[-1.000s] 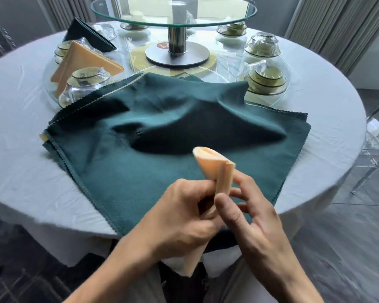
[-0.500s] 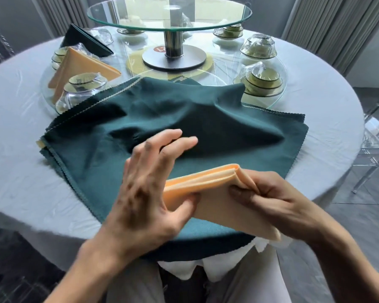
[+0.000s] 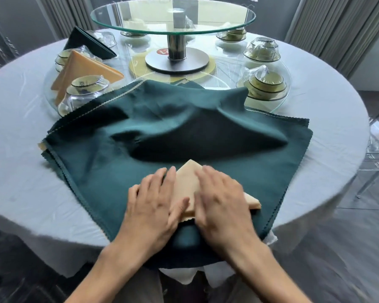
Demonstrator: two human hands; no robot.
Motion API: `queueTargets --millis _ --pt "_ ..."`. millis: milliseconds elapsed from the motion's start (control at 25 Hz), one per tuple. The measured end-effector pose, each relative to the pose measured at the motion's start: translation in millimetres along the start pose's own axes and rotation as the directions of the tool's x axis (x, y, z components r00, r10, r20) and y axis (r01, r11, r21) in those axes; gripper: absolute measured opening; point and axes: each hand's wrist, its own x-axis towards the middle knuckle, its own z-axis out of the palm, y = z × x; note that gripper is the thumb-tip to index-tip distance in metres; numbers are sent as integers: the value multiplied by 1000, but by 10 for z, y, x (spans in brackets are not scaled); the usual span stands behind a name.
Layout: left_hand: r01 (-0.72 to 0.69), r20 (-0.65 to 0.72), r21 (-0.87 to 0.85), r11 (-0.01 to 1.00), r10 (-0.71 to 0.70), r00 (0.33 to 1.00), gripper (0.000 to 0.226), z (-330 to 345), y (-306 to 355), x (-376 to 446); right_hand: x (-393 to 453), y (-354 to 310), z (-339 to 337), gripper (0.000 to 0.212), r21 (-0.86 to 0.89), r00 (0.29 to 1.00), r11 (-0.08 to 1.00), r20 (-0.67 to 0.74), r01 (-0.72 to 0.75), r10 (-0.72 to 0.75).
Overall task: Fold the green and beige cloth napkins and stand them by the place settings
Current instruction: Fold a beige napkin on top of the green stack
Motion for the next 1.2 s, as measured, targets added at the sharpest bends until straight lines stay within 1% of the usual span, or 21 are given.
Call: queueTargets --millis 120,240,320,440,480,520,560,600,640,680,720,760,800,840,880,920,960,1040,1120,1160,1200 --pt "-50 30 -18 999 51 998 67 157 -39 -124 -102 -103 248 55 -66 997 997 62 43 -39" --pt "-101 -3 -1 995 101 995 65 176 -99 -195 -140 203 262 57 -156 997 986 72 51 -40" --pt "-90 -26 -30 995 90 996 63 163 -92 -204 -172 455 214 60 -205 996 979 89 14 4" --pt "-42 -58 -124 991 35 998 65 65 -37 -122 -205 657 150 60 -190 988 980 127 -63 88" --pt "-8 -26 -157 988 4 1000 69 -3 -22 -58 -219 672 164 59 -186 987 980 130 -69 94" --pt "56 71 -203 978 -42 997 73 -72 -28 18 -230 668 161 58 -186 988 981 128 -64 88" --pt "141 190 -263 954 -92 977 70 -139 -56 98 -234 667 165 58 -183 991 982 112 -48 69" --pt "226 301 -339 913 -122 946 60 -191 -105 169 -211 657 126 59 -161 991 986 121 -43 63" --pt "289 381 -423 859 -121 917 46 -220 -164 232 -160 650 50 60 -112 986 993 153 -46 63" --pt "306 405 -494 814 -96 909 34 -249 -206 275 -91 634 -75 57 -42 969 996 231 -76 83" --pt "279 401 -559 781 -40 915 27 -267 -227 290 -21 623 -197 48 52 952 993 295 -107 87" --pt "241 391 -637 732 37 920 21 -285 -225 293 62 609 -315 36 192 940 971 332 -142 72" --pt "206 373 -718 664 118 921 15 -304 -205 300 166 604 -411 31 379 927 904 373 -197 46" --pt "180 349 -786 591 184 919 12 -334 -172 306 269 607 -468 35 555 907 792 422 -255 -4" --pt "157 325 -826 541 229 918 13 -364 -154 318 358 629 -473 38 684 878 662 472 -307 -80" --pt "137 309 -840 525 255 916 14 -397 -155 352 427 658 -452 35 742 862 584 489 -329 -136" --pt "115 293 -840 530 266 918 15 -432 -161 414 472 679 -406 28 760 862 562 483 -326 -154" --pt "97 248 -849 520 229 941 26 -509 -232 646 501 709 -297 24 779 883 539 452 -321 -128" --pt "99 167 -875 474 104 980 31 -610 -355 1028 491 761 -228 23 819 924 483 379 -311 -47" --pt "74 104 -860 505 33 994 28 -649 -434 1264 472 773 -218 22 835 943 466 333 -292 -6" --pt "43 29 -812 582 -33 999 23 -674 -518 1520 451 782 -214 19 845 956 461 294 -272 25"
